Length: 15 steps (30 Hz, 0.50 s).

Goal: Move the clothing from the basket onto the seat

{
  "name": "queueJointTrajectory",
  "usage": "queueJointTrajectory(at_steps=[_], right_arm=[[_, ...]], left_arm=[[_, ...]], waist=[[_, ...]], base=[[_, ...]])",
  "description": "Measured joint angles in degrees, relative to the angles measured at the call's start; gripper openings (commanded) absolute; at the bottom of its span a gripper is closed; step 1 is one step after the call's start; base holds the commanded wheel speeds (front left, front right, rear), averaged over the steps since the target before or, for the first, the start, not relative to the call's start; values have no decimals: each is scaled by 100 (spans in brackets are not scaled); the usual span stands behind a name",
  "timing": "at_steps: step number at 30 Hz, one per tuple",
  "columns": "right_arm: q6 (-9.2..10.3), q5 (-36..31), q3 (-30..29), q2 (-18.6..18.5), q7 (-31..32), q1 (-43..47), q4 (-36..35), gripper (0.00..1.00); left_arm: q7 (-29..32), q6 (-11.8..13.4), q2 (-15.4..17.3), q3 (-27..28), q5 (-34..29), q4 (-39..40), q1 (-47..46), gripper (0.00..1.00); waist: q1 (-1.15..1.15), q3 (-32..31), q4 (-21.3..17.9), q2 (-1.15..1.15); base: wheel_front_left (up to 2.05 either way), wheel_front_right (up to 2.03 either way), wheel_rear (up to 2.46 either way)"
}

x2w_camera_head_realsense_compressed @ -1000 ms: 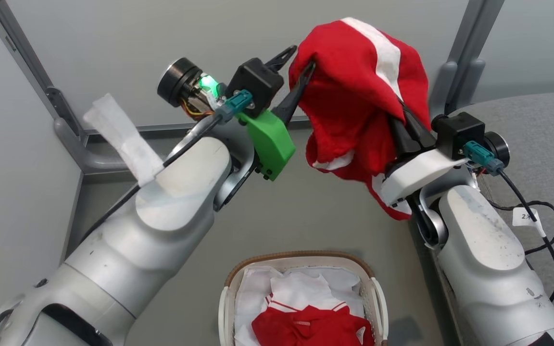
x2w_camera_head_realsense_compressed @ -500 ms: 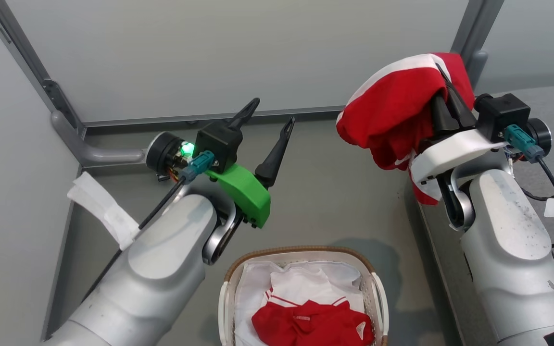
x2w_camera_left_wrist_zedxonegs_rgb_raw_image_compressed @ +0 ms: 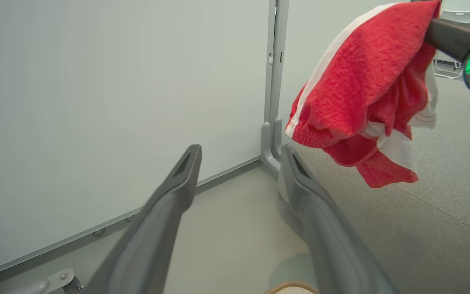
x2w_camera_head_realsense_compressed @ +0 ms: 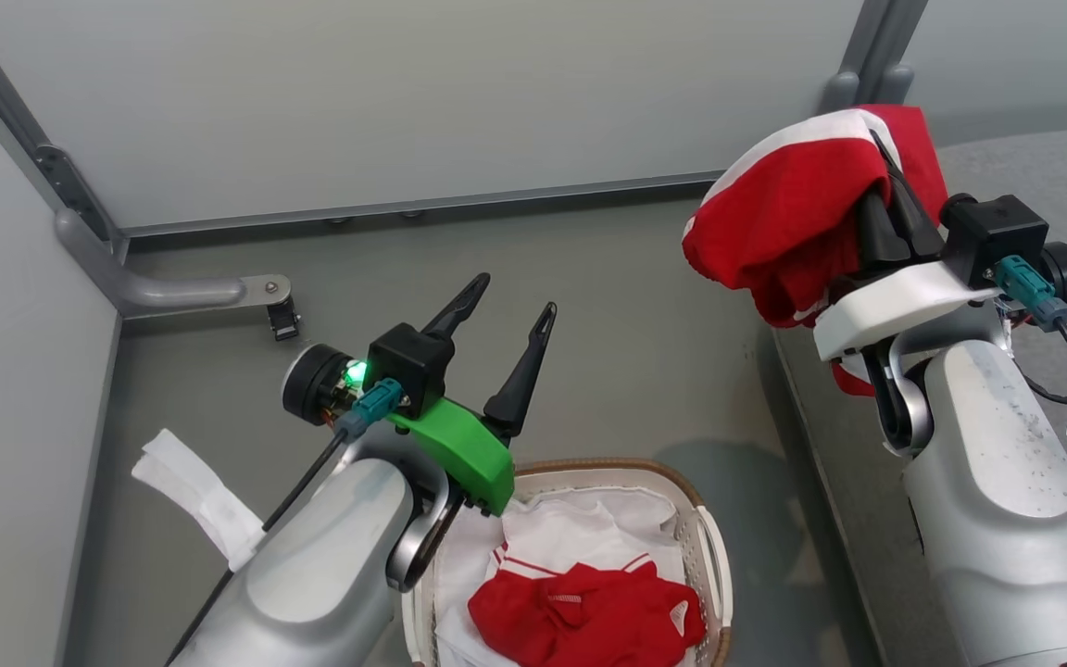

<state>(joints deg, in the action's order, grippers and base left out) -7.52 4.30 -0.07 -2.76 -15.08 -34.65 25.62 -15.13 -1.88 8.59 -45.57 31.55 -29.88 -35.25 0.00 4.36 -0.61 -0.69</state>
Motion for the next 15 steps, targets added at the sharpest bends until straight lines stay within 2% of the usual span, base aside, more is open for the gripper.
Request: queueJointTrajectory(at_steps=[8,15], right_arm=[[0,-36,-91,-1,0,-19,-65,0],[0,-397,-328,-7,0,-10,-192,0]], left_arm=[[-1,-136,-101,67,-266,81,263,100],[0,-249,-151,71,-486,70,280,100]], waist=[[0,119,-363,0],[0,285,-885,0]], base=[[0,0,0],[0,0,0]])
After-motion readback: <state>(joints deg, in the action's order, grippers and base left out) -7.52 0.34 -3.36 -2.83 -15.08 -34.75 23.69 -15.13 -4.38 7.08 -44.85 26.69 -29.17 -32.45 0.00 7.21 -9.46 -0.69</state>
